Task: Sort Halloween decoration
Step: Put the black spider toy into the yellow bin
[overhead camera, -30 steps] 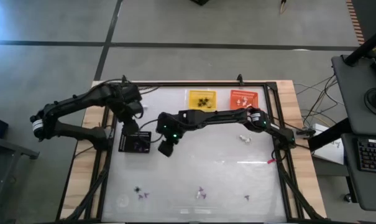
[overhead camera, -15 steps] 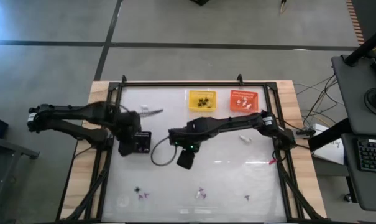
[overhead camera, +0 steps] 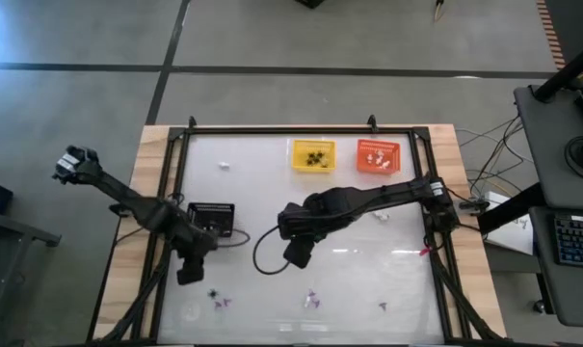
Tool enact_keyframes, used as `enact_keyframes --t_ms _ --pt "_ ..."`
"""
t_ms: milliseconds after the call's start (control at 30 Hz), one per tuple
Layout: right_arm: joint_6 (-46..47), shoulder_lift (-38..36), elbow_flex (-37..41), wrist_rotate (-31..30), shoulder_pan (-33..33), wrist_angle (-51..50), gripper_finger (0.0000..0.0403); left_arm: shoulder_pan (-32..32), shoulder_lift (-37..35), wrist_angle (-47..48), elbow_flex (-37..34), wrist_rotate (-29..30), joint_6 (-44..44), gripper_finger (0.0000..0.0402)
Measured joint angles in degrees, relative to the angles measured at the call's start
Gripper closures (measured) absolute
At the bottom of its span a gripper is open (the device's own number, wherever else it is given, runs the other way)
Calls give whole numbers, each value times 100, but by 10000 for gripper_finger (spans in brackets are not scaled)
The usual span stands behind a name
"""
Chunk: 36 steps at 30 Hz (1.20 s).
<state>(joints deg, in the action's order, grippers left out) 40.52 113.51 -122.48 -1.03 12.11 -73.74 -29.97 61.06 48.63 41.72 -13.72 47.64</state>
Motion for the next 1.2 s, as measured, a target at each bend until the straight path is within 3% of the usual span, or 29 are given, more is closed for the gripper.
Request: enact_keyframes --t_ms 233,600,833,1200 --pt "301 -290 0 -370 179 -11 289 -474 532 -623 -217 121 -137 311" --pt "309 -365 0 -367 257 -553 284 -528 1560 -1736 -183 -79 -361 311" --pt "496 -365 0 -412 413 -1480 287 -574 1903 -1788 98 -82 -481 311" --pt "525 -365 0 -519 662 -1551 287 -681 2137 -1774 176 -138 -483 311"
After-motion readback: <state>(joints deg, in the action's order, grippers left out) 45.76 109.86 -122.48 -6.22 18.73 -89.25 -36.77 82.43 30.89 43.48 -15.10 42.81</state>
